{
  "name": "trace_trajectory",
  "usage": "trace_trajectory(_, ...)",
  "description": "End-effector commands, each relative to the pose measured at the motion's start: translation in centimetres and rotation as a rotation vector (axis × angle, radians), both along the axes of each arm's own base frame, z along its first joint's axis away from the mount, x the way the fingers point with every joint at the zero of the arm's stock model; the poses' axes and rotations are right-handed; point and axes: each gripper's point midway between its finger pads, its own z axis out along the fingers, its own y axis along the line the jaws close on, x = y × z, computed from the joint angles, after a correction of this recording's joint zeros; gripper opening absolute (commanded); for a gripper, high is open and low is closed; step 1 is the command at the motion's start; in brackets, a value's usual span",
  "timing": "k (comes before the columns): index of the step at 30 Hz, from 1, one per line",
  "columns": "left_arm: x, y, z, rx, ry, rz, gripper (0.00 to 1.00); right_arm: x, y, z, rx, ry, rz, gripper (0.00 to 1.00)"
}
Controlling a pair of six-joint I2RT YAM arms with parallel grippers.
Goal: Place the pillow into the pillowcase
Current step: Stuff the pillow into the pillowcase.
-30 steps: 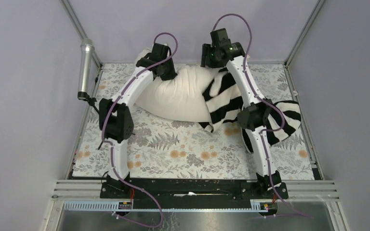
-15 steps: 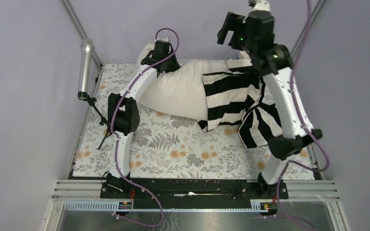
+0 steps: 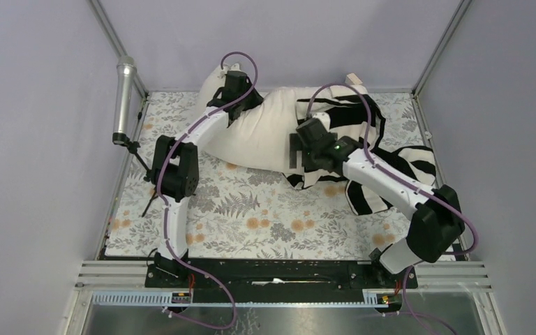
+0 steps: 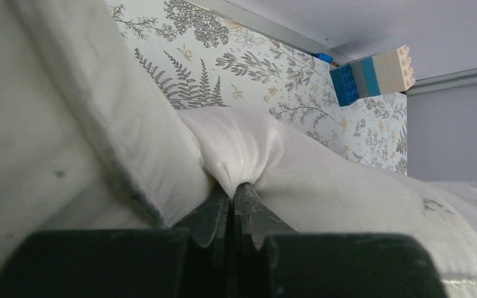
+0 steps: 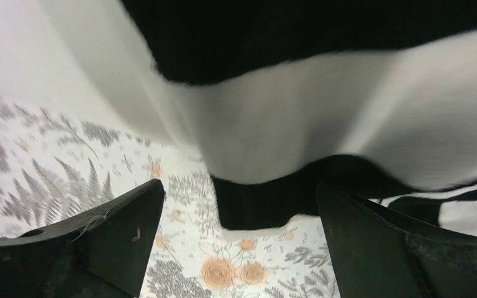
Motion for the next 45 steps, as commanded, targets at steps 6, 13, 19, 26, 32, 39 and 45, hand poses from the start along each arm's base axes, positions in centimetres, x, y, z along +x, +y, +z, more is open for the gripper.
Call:
trace_trajectory(6, -6.8, -0.3, -1.1, 0.158, 0.164, -0.081, 0.44, 3.9, -0.4, -1.0, -0.115, -0.11, -0.155, 0.99)
trace_trajectory(13, -7.3, 5.6, 10.3, 0.339, -0.091, 0.029, 0.99, 6.4, -0.8, -0.8, -0.119, -0.095, -0.14, 0.52)
trace_trajectory(19, -10.6, 12.6, 10.4, 0.467, -0.112, 0.239, 0.99, 7.2, -0.8, -1.1, -0.077, -0.06, -0.128, 0.34)
trace_trajectory(26, -10.2, 15.1, 8.0, 0.458, -0.091, 0.246, 0.99, 7.9, -0.2, -0.9, -0.046, -0.045, -0.094, 0.54)
trace_trajectory(32, -5.9, 15.4, 3.3, 0.406, -0.112, 0.18, 0.99, 7.9, 0.3, -0.5, -0.023, -0.044, -0.077, 0.84)
trace_trajectory(39, -3.9, 14.1, -0.4, 0.379, -0.113, 0.11, 0.7, 7.2, -2.0, -0.9, -0.112, -0.022, -0.125, 0.8)
trace_trajectory(45, -5.5, 13.7, -2.6, 0.361, -0.052, 0.115, 0.0, 6.9, -3.8, 0.1, -0.138, -0.059, -0.16, 0.93)
